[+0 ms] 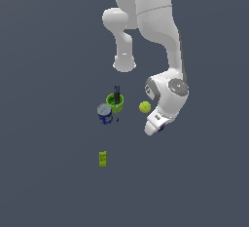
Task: Pick up a designated object from a clutter of objects.
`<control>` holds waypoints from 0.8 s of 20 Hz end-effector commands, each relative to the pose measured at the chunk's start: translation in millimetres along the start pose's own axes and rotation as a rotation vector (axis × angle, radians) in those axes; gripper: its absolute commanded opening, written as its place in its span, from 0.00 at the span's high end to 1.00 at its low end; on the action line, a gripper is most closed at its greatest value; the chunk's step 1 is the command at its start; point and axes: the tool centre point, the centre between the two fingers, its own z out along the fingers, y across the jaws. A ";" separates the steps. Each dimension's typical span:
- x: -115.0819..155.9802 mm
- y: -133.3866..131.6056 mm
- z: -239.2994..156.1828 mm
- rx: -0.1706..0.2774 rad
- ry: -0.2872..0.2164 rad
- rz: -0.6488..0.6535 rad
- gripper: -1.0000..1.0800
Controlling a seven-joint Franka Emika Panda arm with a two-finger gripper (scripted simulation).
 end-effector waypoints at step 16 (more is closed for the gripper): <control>-9.0 8.0 -12.4 -0.001 0.000 0.000 1.00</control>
